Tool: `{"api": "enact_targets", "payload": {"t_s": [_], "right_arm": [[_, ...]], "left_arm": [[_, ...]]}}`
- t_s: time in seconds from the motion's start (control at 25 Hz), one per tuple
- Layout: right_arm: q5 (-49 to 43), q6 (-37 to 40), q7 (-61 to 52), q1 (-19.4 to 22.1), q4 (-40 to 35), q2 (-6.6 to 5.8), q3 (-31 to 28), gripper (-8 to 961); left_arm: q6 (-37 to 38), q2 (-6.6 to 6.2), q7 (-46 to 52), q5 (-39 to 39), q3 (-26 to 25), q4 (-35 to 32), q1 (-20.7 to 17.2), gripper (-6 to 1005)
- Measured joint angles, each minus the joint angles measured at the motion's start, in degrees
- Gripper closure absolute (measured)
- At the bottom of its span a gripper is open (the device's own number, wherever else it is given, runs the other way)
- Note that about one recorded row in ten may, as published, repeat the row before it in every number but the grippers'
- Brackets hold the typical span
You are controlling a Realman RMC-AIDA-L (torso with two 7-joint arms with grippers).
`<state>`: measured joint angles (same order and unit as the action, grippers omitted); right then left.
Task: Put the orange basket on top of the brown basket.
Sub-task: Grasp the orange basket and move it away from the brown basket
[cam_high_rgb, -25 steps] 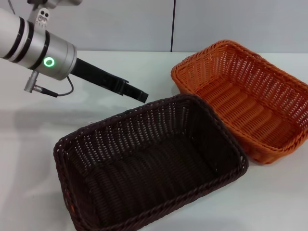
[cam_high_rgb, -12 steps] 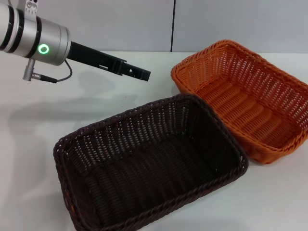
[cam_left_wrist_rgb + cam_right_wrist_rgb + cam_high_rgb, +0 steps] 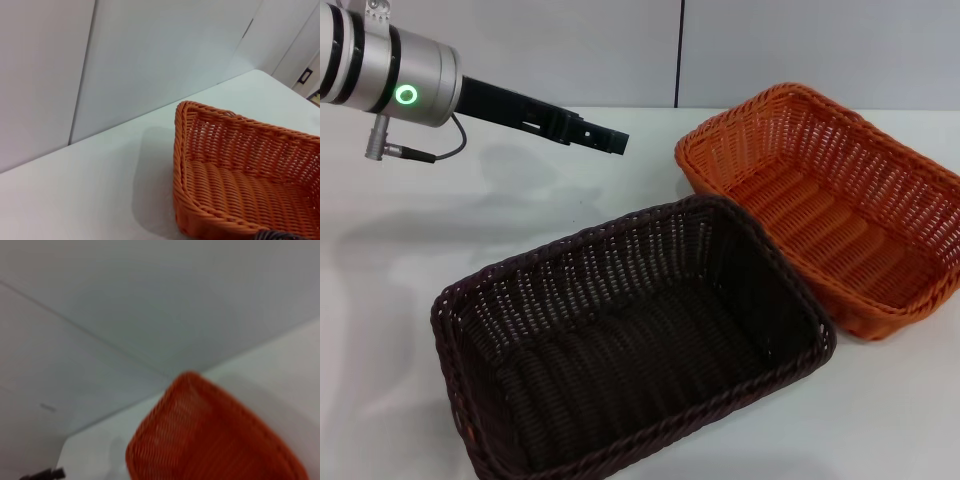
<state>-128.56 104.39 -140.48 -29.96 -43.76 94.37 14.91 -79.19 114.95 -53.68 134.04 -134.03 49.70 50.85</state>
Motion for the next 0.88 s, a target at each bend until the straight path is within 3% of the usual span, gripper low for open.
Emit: {"api": "enact_targets", "payload": {"t_s": [0.12,0.28,0.48,0.72,0.88], "right_arm": [[-3.38,4.32,-6.85,-1.28,-0.18,-1.63,-0.19,119],[-4.61,5.18,-10.41,-1.99,0.15,-1.73,0.26,119],[-6.64,2.74,-13.6,-3.18,1.83,-1.27,1.44,119],[-9.85,-5.6,-14.44,-4.31,7.06,0.14,5.97,119],[-9.89,-7.46,-14.24,-5.09,9.71,0.31,6.62,124]], "left_arm": [[0.4,0.09,-0.69,-0.05,-0.03,-0.11,-0.27,172],[0.82,0.26,-1.75,-0.21,0.11,-0.46,-0.48,172],[0.82,0.36,-2.17,-0.4,0.48,-0.49,-0.49,172],[0.82,0.58,-3.45,-0.47,0.6,-0.52,-0.49,172],[0.83,0.87,-3.93,-0.47,0.62,-0.56,-0.49,172]]}}
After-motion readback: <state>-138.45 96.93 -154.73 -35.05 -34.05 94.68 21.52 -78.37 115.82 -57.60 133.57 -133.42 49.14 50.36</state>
